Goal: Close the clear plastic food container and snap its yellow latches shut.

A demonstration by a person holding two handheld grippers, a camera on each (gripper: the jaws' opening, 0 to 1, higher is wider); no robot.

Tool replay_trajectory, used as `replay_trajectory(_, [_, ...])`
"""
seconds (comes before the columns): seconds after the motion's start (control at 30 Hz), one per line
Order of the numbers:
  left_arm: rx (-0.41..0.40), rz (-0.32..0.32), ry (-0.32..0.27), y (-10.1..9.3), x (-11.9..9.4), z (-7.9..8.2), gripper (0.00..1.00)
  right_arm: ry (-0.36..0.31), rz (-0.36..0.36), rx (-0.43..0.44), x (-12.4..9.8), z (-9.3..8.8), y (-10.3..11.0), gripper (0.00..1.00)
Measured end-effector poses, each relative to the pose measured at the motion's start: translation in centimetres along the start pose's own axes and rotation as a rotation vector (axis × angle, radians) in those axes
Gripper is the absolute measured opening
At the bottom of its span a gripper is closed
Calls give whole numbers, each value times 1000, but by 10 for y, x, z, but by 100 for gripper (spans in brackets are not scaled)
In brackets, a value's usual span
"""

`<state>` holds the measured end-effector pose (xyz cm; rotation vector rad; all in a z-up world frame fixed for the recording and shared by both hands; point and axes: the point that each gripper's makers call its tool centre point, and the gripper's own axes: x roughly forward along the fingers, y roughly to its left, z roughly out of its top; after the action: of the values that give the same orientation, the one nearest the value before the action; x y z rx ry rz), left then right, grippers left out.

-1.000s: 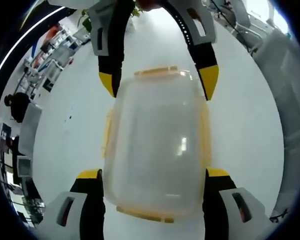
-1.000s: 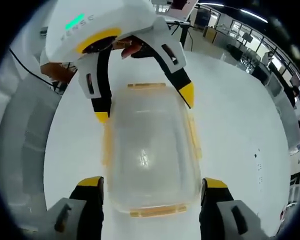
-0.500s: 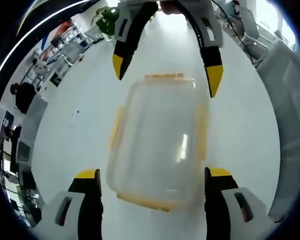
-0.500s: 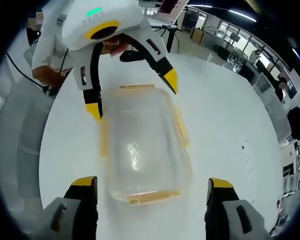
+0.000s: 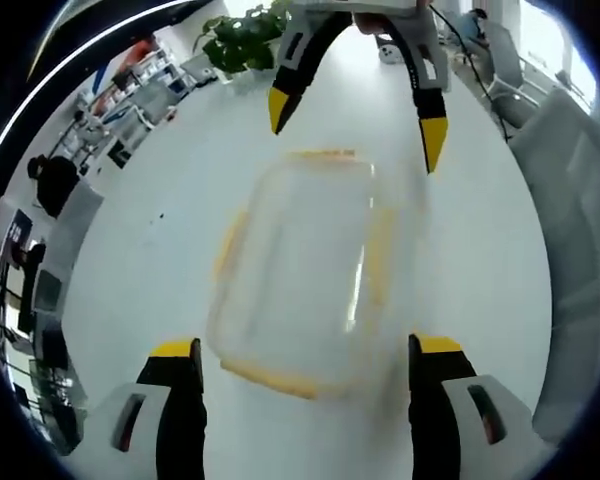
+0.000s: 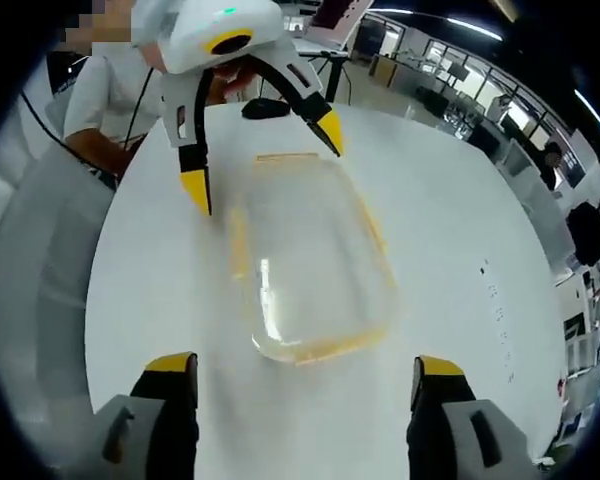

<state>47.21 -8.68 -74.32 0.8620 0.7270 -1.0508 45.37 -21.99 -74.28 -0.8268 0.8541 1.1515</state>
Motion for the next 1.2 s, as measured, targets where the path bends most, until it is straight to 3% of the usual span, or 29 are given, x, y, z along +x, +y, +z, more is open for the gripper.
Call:
replay_trajectory(0.5, [-86, 51, -57, -12, -14, 1, 84, -82, -13, 89, -2, 1, 31, 86])
replay_trajectory(0.8, [-173, 92, -93, -24, -27, -7, 86, -141, -33, 137, -11, 3, 47, 86])
replay_trajectory(1.2, [-293, 155, -184, -45, -47, -10, 85, -217, -86, 213, -24, -5, 68, 86])
